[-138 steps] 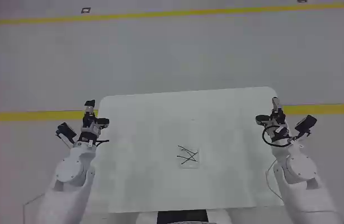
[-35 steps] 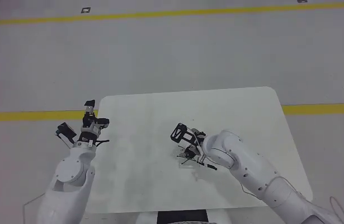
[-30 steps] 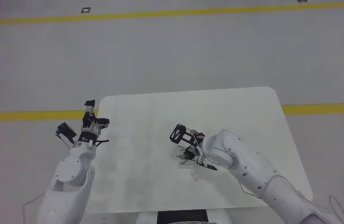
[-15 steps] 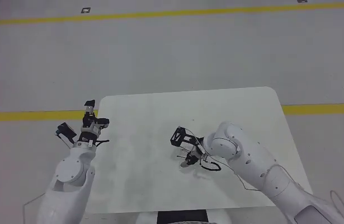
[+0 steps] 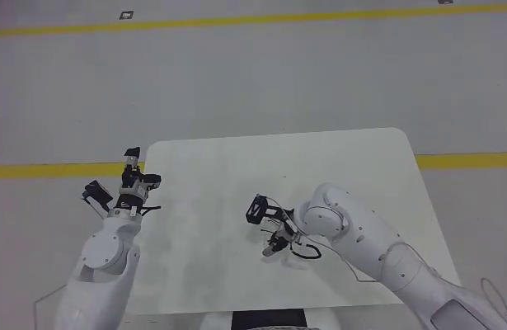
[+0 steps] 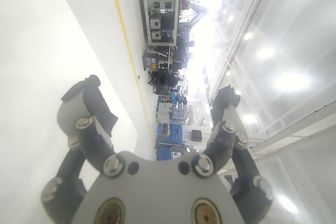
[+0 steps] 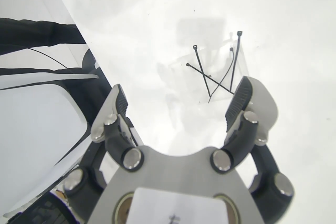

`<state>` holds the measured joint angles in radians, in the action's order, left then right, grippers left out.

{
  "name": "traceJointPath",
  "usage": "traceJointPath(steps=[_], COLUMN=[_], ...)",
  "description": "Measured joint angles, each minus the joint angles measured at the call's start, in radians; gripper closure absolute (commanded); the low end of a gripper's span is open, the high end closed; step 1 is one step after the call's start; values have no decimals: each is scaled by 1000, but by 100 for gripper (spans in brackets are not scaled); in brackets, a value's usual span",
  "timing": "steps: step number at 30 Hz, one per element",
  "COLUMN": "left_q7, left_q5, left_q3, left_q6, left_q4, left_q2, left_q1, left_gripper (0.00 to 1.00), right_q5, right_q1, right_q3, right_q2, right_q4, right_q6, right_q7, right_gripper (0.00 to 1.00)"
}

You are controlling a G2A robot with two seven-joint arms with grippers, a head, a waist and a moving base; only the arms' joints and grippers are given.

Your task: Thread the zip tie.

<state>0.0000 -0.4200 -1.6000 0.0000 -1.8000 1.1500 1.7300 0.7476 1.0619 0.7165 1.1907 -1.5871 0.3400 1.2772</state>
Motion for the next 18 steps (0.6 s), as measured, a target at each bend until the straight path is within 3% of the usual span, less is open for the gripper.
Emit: traceJointPath(steps=[4, 14, 15, 16, 17, 18], left_q7=[0, 0, 0, 0, 0, 0], left_q5=[0, 0, 0, 0, 0, 0], left_q3=[0, 0, 0, 0, 0, 0], left_q6=[0, 0, 0, 0, 0, 0], left_q4=[0, 0, 0, 0, 0, 0], left_q2=[0, 0, 0, 0, 0, 0], left_q1=[0, 0, 0, 0, 0, 0], left_gripper=[0, 0, 0, 0, 0, 0], right_q5=[5, 23, 33, 39, 41, 43], right_q1=[-11, -8, -6, -4, -3, -3], right_q3=[-11, -13, -14, -14, -14, -15], right_q2=[5, 3, 1, -1, -4, -7], right_q4=[24, 10, 2, -5, -14, -20], right_q6=[0, 0, 0, 0, 0, 0], right_q7=[-58, -69, -70, -70, -66, -61], right_gripper=[0, 0, 11, 34, 51, 58])
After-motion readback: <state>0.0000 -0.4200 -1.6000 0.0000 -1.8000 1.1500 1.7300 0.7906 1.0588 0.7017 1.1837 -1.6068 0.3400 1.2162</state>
